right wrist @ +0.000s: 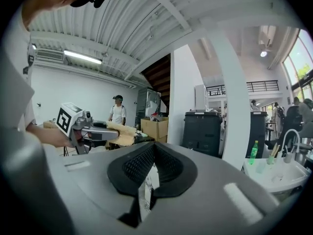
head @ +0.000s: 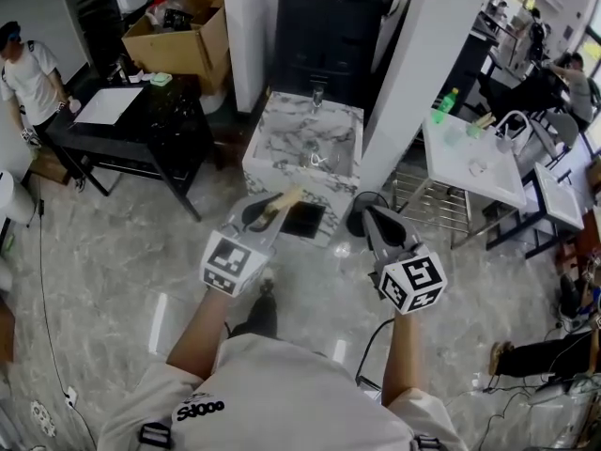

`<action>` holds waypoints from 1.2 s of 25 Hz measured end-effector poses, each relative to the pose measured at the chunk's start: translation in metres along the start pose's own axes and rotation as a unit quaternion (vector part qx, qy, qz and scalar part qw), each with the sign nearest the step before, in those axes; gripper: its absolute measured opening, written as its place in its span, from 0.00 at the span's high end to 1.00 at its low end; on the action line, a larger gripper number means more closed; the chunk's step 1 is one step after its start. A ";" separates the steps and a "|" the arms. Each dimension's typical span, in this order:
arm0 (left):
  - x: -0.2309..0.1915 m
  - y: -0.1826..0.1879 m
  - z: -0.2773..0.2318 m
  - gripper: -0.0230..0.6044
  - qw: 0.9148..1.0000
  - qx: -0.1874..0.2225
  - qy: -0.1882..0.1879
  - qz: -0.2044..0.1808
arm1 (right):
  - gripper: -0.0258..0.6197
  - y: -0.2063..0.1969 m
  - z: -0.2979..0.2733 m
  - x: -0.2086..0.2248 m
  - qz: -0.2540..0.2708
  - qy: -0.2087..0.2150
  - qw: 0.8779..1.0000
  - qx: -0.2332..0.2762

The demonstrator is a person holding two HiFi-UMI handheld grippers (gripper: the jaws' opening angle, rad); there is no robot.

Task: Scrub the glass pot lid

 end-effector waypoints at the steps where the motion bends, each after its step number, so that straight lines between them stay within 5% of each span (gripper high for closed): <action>1: -0.008 -0.003 -0.008 0.88 1.000 0.002 -0.001 0.001 | 0.95 -0.001 -0.009 0.005 -0.002 0.000 1.000 0.000; 16: -0.183 -0.026 -0.140 0.88 1.000 -0.004 -0.021 0.006 | 0.96 0.005 -0.192 0.092 -0.007 -0.030 1.000 -0.007; 30: -0.261 -0.043 -0.190 0.88 0.999 -0.016 -0.032 0.024 | 0.96 0.017 -0.276 0.122 -0.022 -0.055 0.998 -0.015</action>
Point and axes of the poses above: the fingertips, and each gripper's own axes: z backward along the fingers, x to its right, y out of its top, the point moved 8 cm from there along z, backward along the fingers, and after that the axes turned 7 degrees about -y, right-handed, at the moved point
